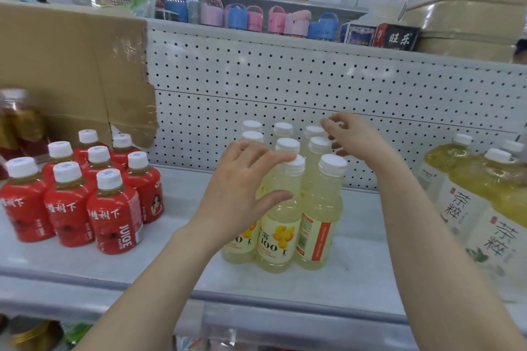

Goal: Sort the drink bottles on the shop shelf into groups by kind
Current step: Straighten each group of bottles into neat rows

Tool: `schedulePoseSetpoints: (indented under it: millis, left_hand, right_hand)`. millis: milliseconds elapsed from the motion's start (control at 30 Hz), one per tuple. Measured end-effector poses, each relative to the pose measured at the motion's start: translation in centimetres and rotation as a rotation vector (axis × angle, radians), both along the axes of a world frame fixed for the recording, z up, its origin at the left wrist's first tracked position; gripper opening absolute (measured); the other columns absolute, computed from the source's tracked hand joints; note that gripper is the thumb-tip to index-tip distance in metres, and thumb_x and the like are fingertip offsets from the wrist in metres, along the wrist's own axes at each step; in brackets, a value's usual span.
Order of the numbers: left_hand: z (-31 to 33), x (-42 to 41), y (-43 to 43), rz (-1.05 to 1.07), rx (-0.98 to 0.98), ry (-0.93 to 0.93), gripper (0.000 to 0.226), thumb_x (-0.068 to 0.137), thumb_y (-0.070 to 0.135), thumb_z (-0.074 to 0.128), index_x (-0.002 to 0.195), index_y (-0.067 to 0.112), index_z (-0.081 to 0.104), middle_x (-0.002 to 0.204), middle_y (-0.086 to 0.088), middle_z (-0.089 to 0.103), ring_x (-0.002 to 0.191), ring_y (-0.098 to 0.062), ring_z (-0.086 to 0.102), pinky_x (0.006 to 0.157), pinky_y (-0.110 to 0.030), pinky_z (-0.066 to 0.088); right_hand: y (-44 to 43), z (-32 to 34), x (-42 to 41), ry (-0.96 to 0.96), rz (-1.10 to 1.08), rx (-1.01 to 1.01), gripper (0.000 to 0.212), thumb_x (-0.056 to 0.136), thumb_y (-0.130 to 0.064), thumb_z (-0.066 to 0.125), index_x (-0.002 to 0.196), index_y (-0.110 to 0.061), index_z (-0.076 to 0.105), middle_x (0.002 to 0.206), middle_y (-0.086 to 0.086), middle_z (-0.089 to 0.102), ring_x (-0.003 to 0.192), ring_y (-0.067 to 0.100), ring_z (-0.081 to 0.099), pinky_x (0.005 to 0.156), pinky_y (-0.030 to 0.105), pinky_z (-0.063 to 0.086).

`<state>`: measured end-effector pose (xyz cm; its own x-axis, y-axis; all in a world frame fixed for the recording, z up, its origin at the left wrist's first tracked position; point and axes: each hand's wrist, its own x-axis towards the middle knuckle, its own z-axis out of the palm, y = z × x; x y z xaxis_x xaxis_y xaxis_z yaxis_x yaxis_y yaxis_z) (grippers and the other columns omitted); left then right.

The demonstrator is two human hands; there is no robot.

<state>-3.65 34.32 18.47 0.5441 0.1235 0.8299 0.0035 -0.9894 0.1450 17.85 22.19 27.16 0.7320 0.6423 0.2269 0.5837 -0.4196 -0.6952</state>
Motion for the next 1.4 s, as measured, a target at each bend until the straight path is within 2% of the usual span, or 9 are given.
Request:
schedulePoseSetpoints:
  millis: [133, 267, 400, 567, 767, 933, 1100, 1233, 1400]
  left_hand:
    - [0.0, 0.0, 0.0, -0.01, -0.013, 0.007, 0.055, 0.081, 0.058, 0.063, 0.128, 0.029, 0.061, 0.112, 0.006, 0.062, 0.114, -0.022, 0.044, 0.097, -0.028, 0.035]
    - [0.0, 0.0, 0.1, -0.011, -0.008, 0.005, 0.055, 0.081, 0.058, 0.063, 0.128, 0.028, 0.061, 0.109, 0.006, 0.063, 0.112, -0.024, 0.045, 0.098, -0.03, 0.037]
    - [0.2, 0.0, 0.2, -0.02, -0.004, 0.012, 0.057, 0.081, 0.059, 0.062, 0.129, 0.028, 0.061, 0.108, 0.007, 0.062, 0.111, -0.024, 0.045, 0.099, -0.028, 0.034]
    - [0.5, -0.6, 0.0, 0.018, 0.037, 0.118, 0.083, 0.064, 0.074, 0.061, 0.135, 0.032, 0.052, 0.118, 0.007, 0.057, 0.122, -0.023, 0.041, 0.104, -0.028, 0.028]
    - [0.5, -0.9, -0.3, 0.033, 0.038, 0.14, 0.094, 0.055, 0.072, 0.068, 0.137, 0.028, 0.05, 0.124, 0.001, 0.058, 0.127, -0.029, 0.039, 0.11, -0.042, 0.033]
    - [0.5, -1.0, -0.1, 0.021, 0.034, 0.152, 0.093, 0.057, 0.069, 0.071, 0.137, 0.028, 0.049, 0.125, 0.002, 0.058, 0.128, -0.029, 0.039, 0.112, -0.042, 0.03]
    - [0.4, -0.9, -0.2, 0.039, 0.052, 0.141, 0.093, 0.057, 0.071, 0.07, 0.137, 0.027, 0.049, 0.124, 0.0, 0.058, 0.127, -0.031, 0.04, 0.111, -0.043, 0.032]
    - [0.3, -0.8, -0.6, 0.071, 0.04, 0.128, 0.094, 0.056, 0.069, 0.074, 0.136, 0.027, 0.051, 0.124, -0.002, 0.058, 0.127, -0.032, 0.039, 0.111, -0.044, 0.031]
    - [0.3, -0.8, -1.0, 0.093, 0.035, 0.1, 0.094, 0.055, 0.065, 0.081, 0.134, 0.024, 0.052, 0.123, -0.005, 0.059, 0.126, -0.034, 0.04, 0.11, -0.048, 0.034]
  right_hand:
    - [-1.4, -0.9, -1.5, 0.095, 0.078, -0.018, 0.031, 0.095, -0.05, 0.061, 0.11, -0.024, 0.069, 0.101, -0.002, 0.068, 0.074, 0.011, 0.063, 0.053, 0.016, 0.046]
    - [-1.3, -0.2, -2.5, 0.088, 0.06, -0.032, 0.031, 0.092, -0.05, 0.065, 0.112, -0.027, 0.07, 0.101, -0.006, 0.071, 0.085, 0.016, 0.069, 0.07, 0.026, 0.054]
    - [-2.4, -1.1, -3.4, 0.11, 0.002, 0.053, 0.034, 0.099, -0.051, 0.055, 0.117, -0.024, 0.066, 0.104, 0.0, 0.072, 0.079, 0.011, 0.07, 0.065, 0.023, 0.055]
    - [-5.8, -4.2, -7.6, -0.079, -0.147, 0.242, 0.036, 0.095, -0.063, 0.048, 0.115, -0.033, 0.053, 0.098, -0.011, 0.065, 0.093, 0.012, 0.067, 0.084, 0.042, 0.056]
    - [-5.9, -6.6, -10.6, -0.142, -0.1, 0.177, 0.038, 0.092, -0.042, 0.066, 0.124, -0.031, 0.05, 0.106, -0.013, 0.063, 0.092, 0.006, 0.064, 0.073, 0.031, 0.051]
    - [-7.6, -5.4, -9.4, 0.08, 0.203, 0.214, 0.056, 0.1, -0.018, 0.058, 0.147, -0.042, 0.039, 0.133, -0.01, 0.06, 0.12, 0.006, 0.06, 0.101, 0.031, 0.049]
    - [-6.6, -5.0, -10.1, -0.219, -0.177, 0.226, 0.043, 0.078, -0.045, 0.081, 0.113, -0.031, 0.06, 0.09, -0.008, 0.063, 0.08, 0.008, 0.062, 0.073, 0.033, 0.053]
    - [-6.6, -5.3, -11.2, -0.255, -0.119, 0.164, 0.044, 0.091, -0.046, 0.066, 0.13, -0.035, 0.049, 0.116, -0.013, 0.059, 0.091, 0.002, 0.06, 0.084, 0.034, 0.053]
    - [-5.8, -5.7, -11.5, -0.385, -0.219, 0.153, 0.041, 0.09, -0.048, 0.067, 0.124, -0.028, 0.055, 0.106, -0.008, 0.063, 0.088, 0.016, 0.063, 0.083, 0.043, 0.053]
